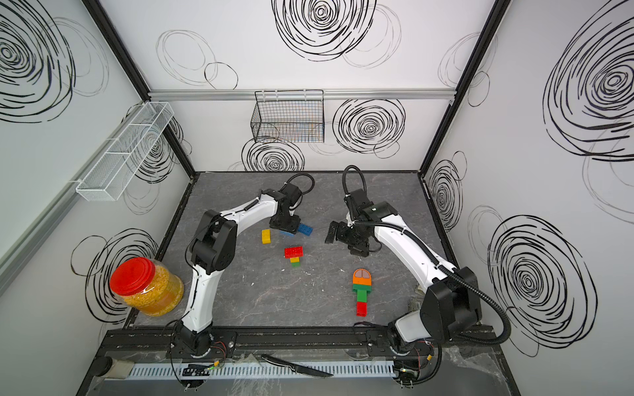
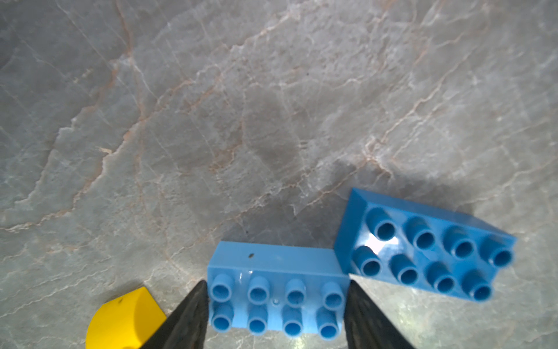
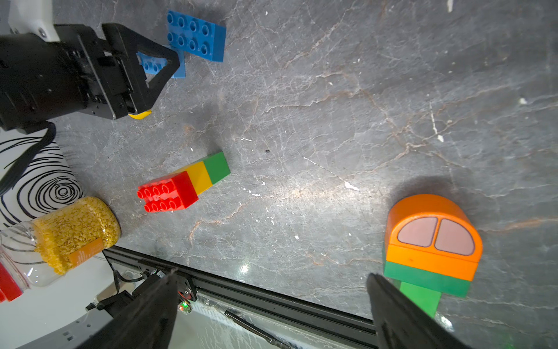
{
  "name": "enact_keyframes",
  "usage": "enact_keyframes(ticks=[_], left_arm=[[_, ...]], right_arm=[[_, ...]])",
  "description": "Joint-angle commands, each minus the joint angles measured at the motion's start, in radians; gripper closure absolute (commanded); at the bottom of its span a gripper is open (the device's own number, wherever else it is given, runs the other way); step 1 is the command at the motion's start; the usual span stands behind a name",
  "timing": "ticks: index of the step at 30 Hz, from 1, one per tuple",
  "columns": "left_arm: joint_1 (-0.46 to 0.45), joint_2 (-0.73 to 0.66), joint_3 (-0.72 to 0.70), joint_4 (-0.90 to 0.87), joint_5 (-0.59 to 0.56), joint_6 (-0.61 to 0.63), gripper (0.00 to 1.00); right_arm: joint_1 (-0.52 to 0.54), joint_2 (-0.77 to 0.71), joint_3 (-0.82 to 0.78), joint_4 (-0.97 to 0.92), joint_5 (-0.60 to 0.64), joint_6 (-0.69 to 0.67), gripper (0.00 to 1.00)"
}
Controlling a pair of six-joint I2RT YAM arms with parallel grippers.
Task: Assemble an ice cream with lego
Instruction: Pick up the lego brick from the center of the board.
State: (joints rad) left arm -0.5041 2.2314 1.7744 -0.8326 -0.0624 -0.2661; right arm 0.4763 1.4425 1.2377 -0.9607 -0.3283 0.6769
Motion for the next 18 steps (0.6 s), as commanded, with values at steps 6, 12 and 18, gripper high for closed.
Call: enact_keyframes(ticks=[6, 12, 18], left_arm=[[-0.01, -0.137, 0.014, -0.056, -0.029, -0.041, 0.37], [-0.017, -0.189, 0.019, -0.098, -0.03, -0.067, 0.37], [-0.049, -0.258, 0.021, -0.162, -0.037, -0.108, 0.37]], right_arm=[[-0.003, -0.039, -0.023, 0.016, -0.011, 0.007, 0.0], [-0.008, -0.051, -0.041, 0.033, -0.022, 0.005, 0.0], [-0.009, -0.063, -0.056, 0.045, -0.03, 0.004, 0.0]])
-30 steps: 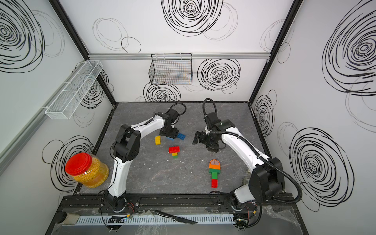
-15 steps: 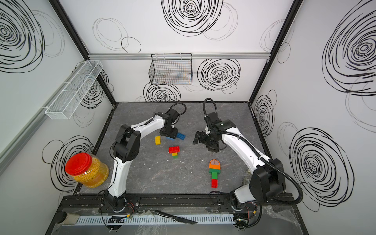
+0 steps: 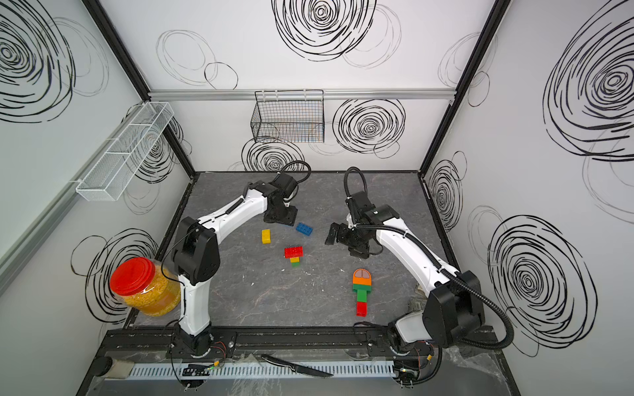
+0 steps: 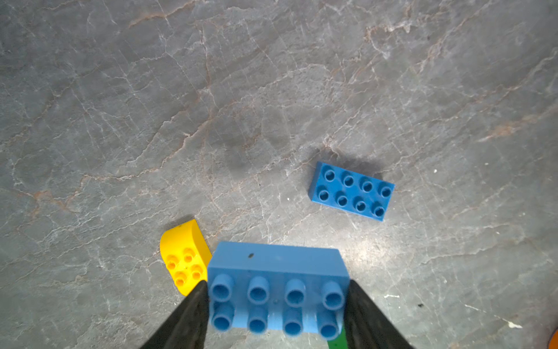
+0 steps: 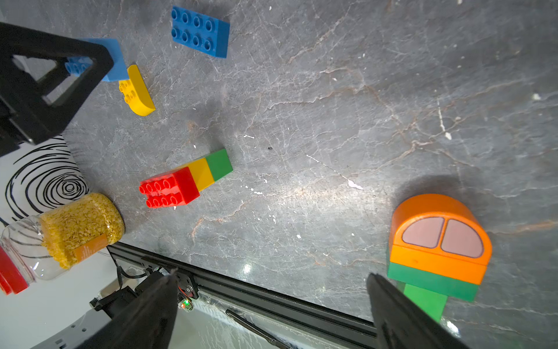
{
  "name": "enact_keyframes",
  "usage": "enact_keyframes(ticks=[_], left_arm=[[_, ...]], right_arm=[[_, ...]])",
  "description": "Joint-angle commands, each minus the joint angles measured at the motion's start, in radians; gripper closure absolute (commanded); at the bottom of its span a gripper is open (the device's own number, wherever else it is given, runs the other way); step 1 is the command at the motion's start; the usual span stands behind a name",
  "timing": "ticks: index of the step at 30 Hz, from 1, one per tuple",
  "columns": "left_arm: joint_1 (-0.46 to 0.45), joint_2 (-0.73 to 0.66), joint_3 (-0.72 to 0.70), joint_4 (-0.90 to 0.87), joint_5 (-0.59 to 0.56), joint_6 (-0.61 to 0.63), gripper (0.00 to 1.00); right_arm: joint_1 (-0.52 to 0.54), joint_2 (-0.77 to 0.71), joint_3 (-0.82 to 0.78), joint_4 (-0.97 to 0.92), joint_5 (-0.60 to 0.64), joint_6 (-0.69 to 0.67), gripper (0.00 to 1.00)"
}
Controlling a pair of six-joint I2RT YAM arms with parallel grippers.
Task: Assemble an ice cream with lego
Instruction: Pick up the lego brick from the center of the board, then assemble the lego brick with the lego brick.
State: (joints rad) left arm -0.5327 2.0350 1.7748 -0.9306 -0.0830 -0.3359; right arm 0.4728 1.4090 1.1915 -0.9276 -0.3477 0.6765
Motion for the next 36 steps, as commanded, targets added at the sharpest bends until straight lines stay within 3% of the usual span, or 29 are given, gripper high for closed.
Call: enact_keyframes(ticks=[1, 8, 15, 24, 36], left_arm=[[-0.033, -0.079, 0.019, -0.075, -0.019, -0.047, 0.37], [-0.14, -0.19, 0.0, -0.168, -0.066, -0.187, 0.37], [-0.242, -0.303, -0.079, -0.168, -0.093, -0.421, 0.38], [-0.332, -0.349, -0.207, -0.139, -0.116, -0.631, 0.38], [-0.33, -0.335, -0.255, -0.098, -0.121, -0.695, 0.38]], right_arm=[[-0.006, -0.035, -0.013, 0.014, -0.012, 0.003, 0.0], [-0.015, -0.062, -0.048, 0.047, -0.034, 0.003, 0.0], [-0.036, -0.098, -0.106, 0.105, -0.08, -0.008, 0.0], [-0.109, -0.147, -0.142, 0.089, -0.121, -0.071, 0.0], [-0.145, -0.174, -0.189, 0.099, -0.146, -0.086, 0.0]])
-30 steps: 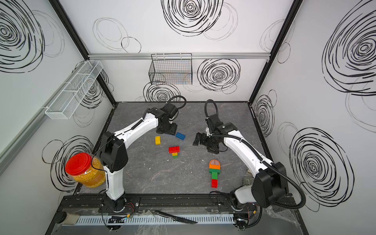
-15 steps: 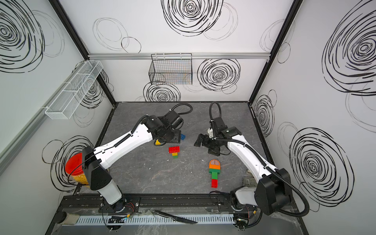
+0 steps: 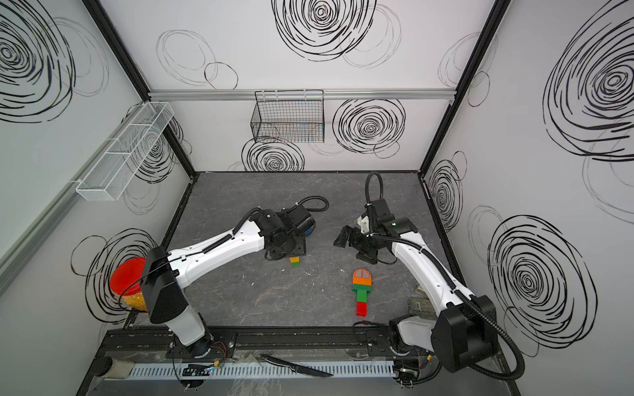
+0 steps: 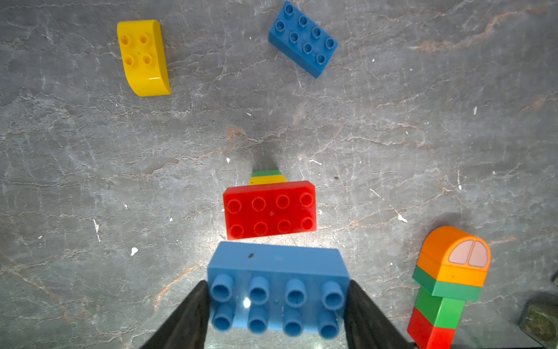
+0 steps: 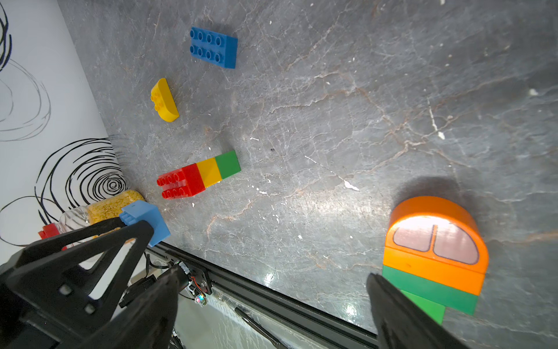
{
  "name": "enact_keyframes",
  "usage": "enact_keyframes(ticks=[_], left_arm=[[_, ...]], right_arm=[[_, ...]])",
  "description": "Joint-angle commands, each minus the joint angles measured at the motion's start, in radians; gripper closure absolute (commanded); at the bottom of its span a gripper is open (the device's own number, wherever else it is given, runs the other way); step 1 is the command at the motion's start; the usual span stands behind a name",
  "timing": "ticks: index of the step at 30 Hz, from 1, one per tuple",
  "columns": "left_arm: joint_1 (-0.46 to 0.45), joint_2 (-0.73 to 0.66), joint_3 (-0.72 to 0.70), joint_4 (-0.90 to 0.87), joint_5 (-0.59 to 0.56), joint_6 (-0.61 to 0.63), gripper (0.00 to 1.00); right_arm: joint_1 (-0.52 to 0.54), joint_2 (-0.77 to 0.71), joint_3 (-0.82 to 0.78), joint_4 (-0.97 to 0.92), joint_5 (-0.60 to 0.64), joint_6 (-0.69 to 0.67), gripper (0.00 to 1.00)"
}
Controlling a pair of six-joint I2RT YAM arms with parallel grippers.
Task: Assemble an ice cream with lego
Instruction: Assemble the lego brick with the lego brick.
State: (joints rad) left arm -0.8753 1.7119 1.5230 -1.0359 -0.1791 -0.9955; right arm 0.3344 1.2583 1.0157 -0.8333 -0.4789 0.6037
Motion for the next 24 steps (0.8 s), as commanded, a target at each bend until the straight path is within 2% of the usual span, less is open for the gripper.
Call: enact_keyframes(ticks=[1, 24], left_arm=[[0.017, -0.012, -0.006, 0.012, -0.021, -0.035, 0.38], [0.049, 0.098, 0.088, -0.043, 0.002, 0.031, 0.38]], right_arm=[[-0.006, -0.025, -0.013, 0.004, -0.015, -0.013, 0.0], [-0.024, -0.028, -0.042, 0.013, -0.023, -0.018, 0.0]])
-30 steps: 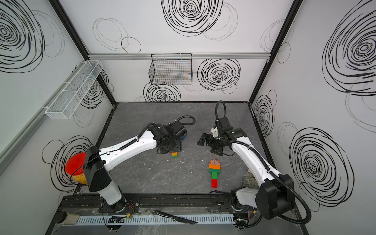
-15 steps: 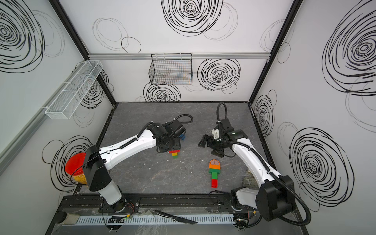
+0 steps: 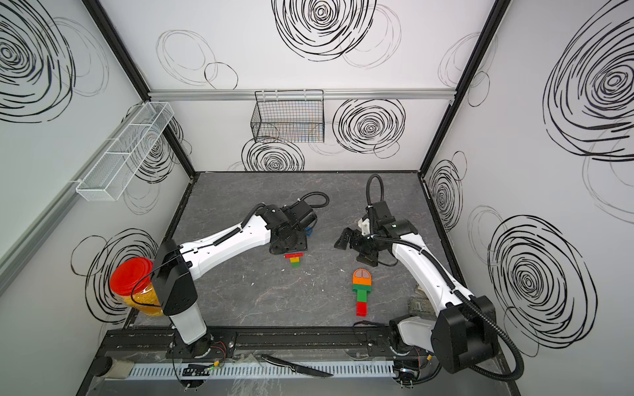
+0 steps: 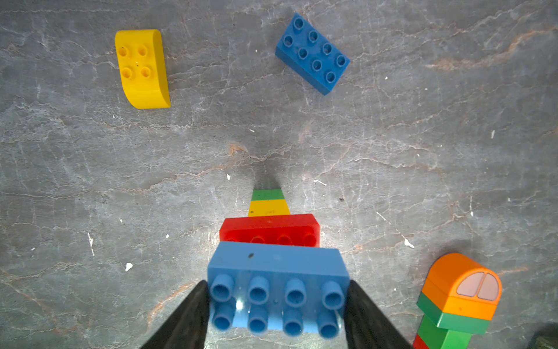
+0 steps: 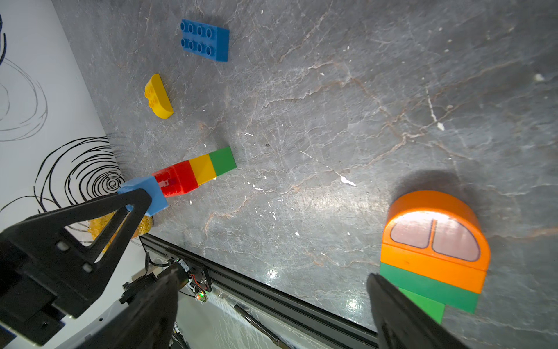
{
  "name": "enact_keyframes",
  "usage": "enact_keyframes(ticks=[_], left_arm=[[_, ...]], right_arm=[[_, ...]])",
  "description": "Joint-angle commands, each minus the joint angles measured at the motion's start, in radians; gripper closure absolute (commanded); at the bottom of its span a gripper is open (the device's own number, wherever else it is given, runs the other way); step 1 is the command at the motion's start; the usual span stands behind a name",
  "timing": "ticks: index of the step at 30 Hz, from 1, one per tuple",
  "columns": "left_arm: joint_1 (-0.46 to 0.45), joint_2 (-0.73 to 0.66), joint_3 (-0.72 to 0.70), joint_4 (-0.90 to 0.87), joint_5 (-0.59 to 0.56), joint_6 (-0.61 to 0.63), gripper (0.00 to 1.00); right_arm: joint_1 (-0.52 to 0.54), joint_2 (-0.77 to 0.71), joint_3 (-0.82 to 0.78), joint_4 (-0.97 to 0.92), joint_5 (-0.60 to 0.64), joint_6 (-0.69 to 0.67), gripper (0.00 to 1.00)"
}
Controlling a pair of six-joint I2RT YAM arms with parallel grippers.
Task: Assemble an ice cream with lego
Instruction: Assemble the lego brick with the lego brick.
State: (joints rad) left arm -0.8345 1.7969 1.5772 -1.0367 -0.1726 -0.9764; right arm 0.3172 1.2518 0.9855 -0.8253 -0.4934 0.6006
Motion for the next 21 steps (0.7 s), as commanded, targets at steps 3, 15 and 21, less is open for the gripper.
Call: enact_keyframes(ticks=[3, 15, 21], left_arm=[[0.012, 0.015, 0.03, -0.043, -0.001, 0.011, 0.38], [0.02, 0.024, 0.035, -0.05, -0.001, 0.017, 0.38], [0.021, 0.031, 0.03, -0.036, 0.002, 0.022, 0.39]], right_arm=[[-0.01, -0.021, -0.013, 0.003, -0.009, -0.016, 0.0], [-0.019, -0.026, -0.021, 0.003, -0.011, -0.021, 0.0], [-0.024, -0.031, -0.028, 0.003, -0.013, -0.021, 0.0]])
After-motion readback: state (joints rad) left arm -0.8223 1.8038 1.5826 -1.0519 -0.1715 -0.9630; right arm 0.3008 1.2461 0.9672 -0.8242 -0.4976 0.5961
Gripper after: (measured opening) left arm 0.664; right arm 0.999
